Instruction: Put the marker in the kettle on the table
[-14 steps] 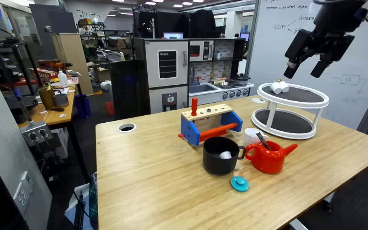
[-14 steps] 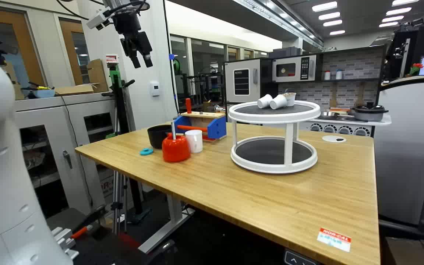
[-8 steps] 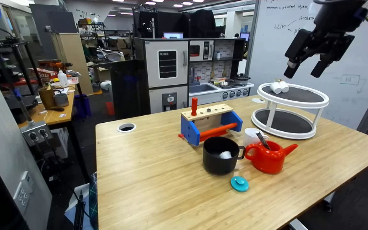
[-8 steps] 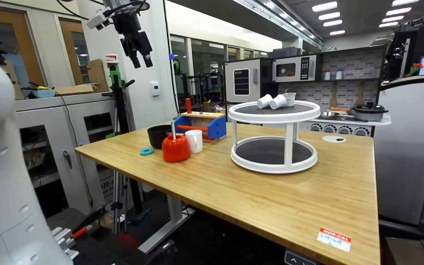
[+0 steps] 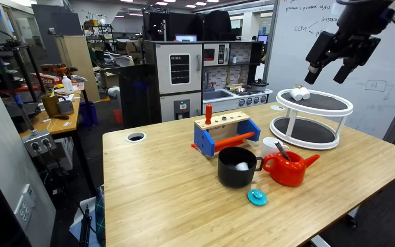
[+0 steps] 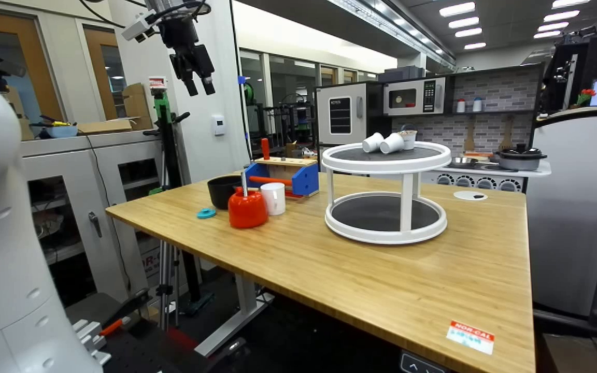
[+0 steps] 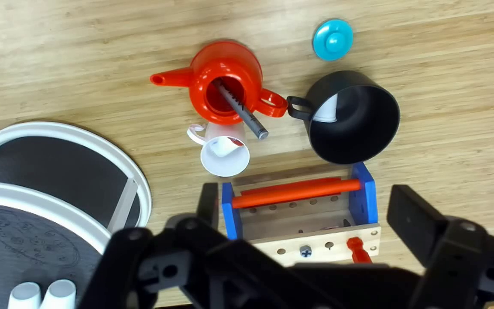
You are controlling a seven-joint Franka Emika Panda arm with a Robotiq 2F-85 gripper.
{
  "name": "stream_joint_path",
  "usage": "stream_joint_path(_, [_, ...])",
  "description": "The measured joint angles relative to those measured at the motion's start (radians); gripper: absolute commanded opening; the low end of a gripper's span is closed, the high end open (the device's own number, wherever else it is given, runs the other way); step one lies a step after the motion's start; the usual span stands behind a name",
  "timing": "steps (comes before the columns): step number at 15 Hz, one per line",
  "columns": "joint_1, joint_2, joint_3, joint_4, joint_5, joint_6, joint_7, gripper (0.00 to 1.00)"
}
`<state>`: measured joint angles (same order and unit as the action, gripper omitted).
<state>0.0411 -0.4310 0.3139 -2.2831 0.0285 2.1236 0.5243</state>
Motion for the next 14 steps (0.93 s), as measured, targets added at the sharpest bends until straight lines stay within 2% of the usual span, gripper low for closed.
stream_joint_path(7, [0.000, 0.002, -0.005, 0.000, -0.011, -0.004, 0.000, 1.00])
stream_joint_path(10, [-0.006, 0.033, -0.020, 0.013, -0.072, -0.023, -0.002, 1.00])
stream_joint_path(14, [-0.019, 0.138, -0.043, 0.086, -0.182, -0.048, -0.018, 1.00])
